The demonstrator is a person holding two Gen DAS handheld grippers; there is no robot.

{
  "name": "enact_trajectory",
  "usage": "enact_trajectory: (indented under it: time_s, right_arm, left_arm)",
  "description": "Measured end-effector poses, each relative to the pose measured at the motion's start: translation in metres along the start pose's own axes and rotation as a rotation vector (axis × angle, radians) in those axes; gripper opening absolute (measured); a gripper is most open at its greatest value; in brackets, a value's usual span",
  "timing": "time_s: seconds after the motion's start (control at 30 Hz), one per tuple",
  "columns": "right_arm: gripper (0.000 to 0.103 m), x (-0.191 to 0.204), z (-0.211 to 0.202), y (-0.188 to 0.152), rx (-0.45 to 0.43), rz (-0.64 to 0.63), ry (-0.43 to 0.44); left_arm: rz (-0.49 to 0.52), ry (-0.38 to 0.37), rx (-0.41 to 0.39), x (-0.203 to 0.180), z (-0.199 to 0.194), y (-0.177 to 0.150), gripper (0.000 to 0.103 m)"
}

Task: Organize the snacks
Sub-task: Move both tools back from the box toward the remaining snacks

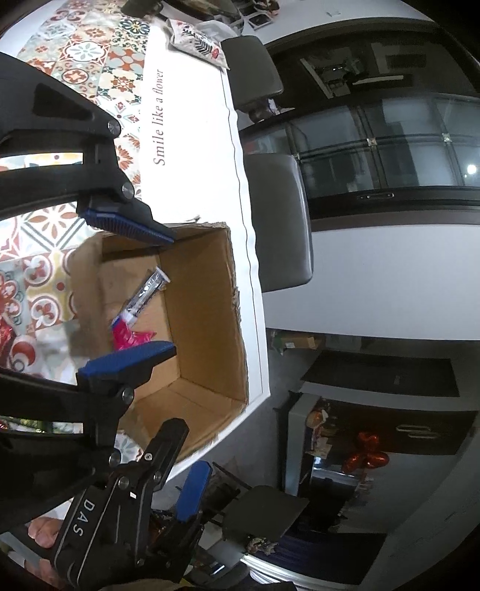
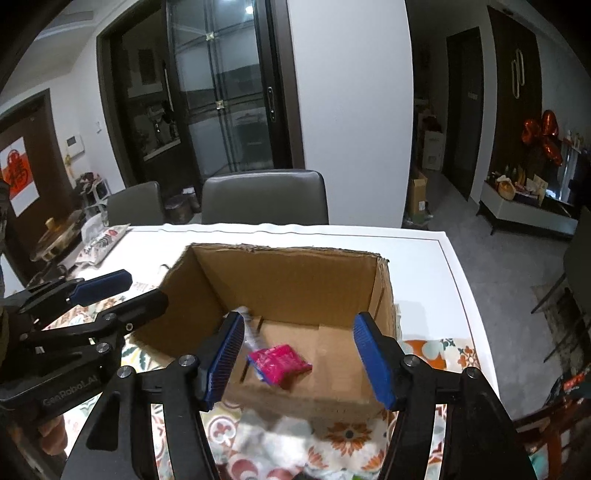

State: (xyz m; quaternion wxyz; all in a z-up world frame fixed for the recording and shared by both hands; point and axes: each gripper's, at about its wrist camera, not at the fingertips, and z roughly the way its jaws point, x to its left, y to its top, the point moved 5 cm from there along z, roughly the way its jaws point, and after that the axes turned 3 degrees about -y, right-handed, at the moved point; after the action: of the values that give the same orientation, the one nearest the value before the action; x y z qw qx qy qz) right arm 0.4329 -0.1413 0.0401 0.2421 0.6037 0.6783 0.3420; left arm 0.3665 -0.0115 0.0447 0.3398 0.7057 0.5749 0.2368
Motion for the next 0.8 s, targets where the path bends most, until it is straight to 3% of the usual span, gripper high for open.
enact_trajectory:
  time_s: [0.23, 0.43, 0.8]
  right_arm:
    - [0.063, 0.010, -0.036, -0.016, -0.031, -0.001, 0.016]
    - [0.069, 0.019, -0.066, -0.033, -0.078, -0.026, -0.025]
    - [0.077, 0.030, -0.104, -0.071, -0.092, -0.061, -0.041]
  left_arm:
    - [0.014, 0.035, -0.056, -0.006, -0.042, -0.016, 0.065]
    - [0.003, 0.056, -0.097, -0.003, -0.071, -0.032, 0.071]
    - [0.019, 0.069, -0.107, -0.006, -0.102, -0.073, 0.081]
